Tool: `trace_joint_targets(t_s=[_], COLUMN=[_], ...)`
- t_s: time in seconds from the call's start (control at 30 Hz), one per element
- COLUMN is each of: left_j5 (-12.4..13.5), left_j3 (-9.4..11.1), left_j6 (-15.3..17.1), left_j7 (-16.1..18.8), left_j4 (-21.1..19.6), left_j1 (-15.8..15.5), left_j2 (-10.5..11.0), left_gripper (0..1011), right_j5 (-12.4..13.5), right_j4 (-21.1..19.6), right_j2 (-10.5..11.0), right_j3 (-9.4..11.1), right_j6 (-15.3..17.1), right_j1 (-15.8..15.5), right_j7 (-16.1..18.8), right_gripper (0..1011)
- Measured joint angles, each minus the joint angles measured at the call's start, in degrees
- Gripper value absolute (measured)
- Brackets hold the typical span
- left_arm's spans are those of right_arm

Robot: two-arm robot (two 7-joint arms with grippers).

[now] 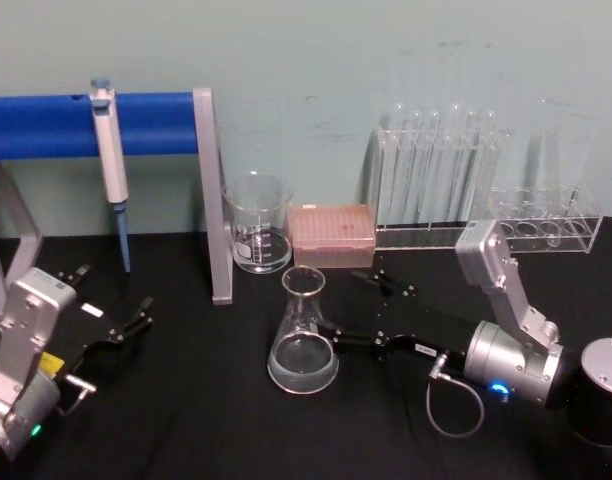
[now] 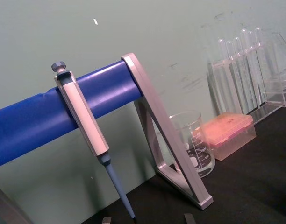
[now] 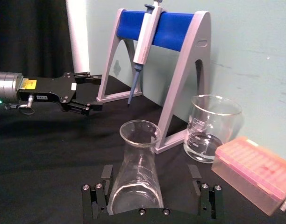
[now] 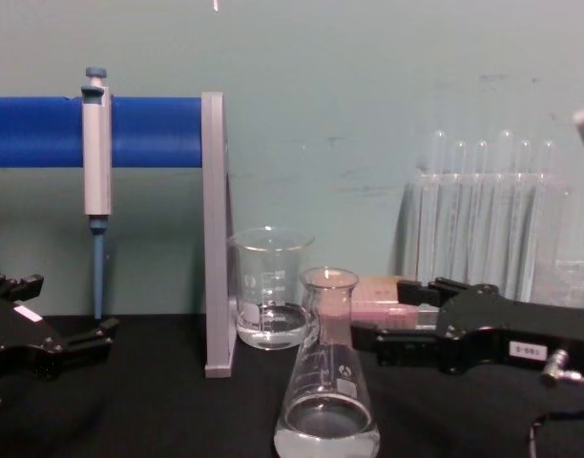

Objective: Grasp the erlenmeyer flask with one hand, shake it three times, then place it back.

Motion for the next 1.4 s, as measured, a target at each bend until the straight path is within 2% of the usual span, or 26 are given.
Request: trace_joint_targets(t_s=[0.67,1.4], left_j5=[0.00,0.00], left_j3=[0.00,0.00], left_j6=[0.00,0.00], left_j7=[0.00,0.00], left_j4=[0.00,0.00], left_j1=[0.00,0.00], left_j2=[0.00,0.00], left_gripper=[1001,1001], right_j5=[-0.56,-1.71], right_j4=[5.14,10.29], right_j2=[-3.81,-7.39], right_j3=[-2.41,-3.35], right_j6=[-0.62,-1.84], right_j1=[3.47,6.61], right_j7=[0.87,0.76], right_gripper=[1002,1002])
